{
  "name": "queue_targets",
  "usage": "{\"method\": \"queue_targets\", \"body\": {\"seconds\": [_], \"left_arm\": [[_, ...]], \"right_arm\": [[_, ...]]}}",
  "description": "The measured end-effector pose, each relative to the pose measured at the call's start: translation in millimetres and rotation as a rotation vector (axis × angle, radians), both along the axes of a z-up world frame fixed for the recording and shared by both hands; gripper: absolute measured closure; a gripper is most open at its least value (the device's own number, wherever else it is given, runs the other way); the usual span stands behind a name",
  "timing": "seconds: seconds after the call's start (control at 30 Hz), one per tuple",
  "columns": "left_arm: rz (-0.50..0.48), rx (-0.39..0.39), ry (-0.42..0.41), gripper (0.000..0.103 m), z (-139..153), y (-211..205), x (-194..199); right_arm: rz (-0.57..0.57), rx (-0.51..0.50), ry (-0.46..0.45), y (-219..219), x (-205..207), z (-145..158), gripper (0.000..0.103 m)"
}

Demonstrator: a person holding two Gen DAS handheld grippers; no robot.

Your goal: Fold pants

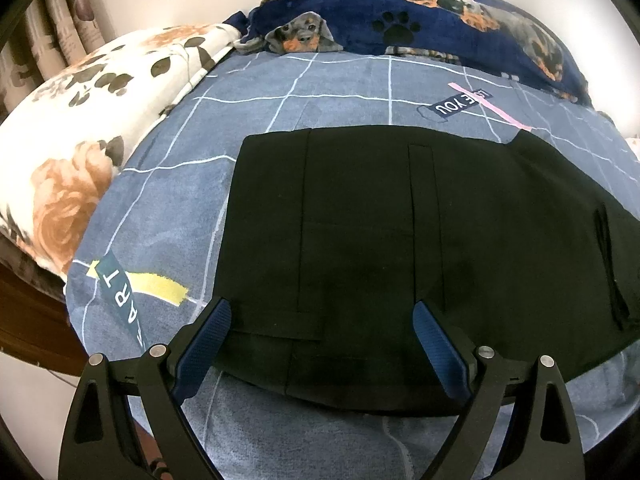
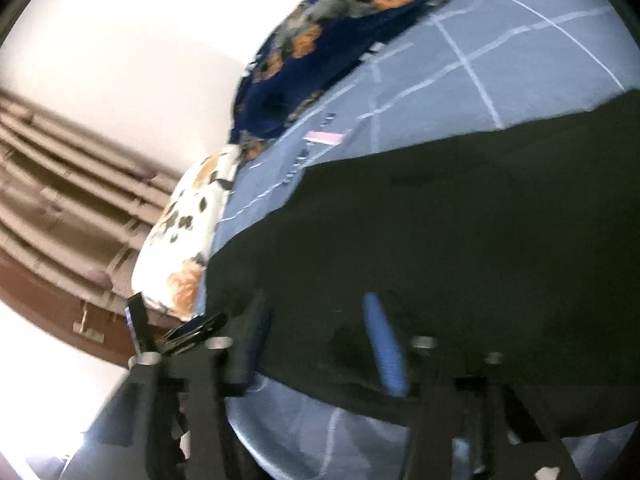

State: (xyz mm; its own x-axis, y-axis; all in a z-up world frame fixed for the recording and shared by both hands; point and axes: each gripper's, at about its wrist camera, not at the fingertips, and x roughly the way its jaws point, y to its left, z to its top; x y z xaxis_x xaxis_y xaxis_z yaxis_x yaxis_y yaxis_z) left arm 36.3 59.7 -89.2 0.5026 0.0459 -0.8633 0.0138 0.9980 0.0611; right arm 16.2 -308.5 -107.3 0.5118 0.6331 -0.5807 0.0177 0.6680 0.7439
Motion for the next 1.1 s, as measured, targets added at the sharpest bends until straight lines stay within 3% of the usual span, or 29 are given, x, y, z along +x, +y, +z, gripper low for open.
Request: {"method": "queue_targets", "body": {"seconds": [0.37,1.1], "left_arm": [[-0.007,0.018,-0.008,0.011,0.3,-3.9,1.0],[-0.004,0.015,-0.010,0.011,0.3,-2.5,2.3]], "right_arm": [[0.094,-0.110,0.047,24.9,8.7,-14.3,0.073],[0.082,-0.103,0.056,17.2,5.6,-16.0,0.074]]}}
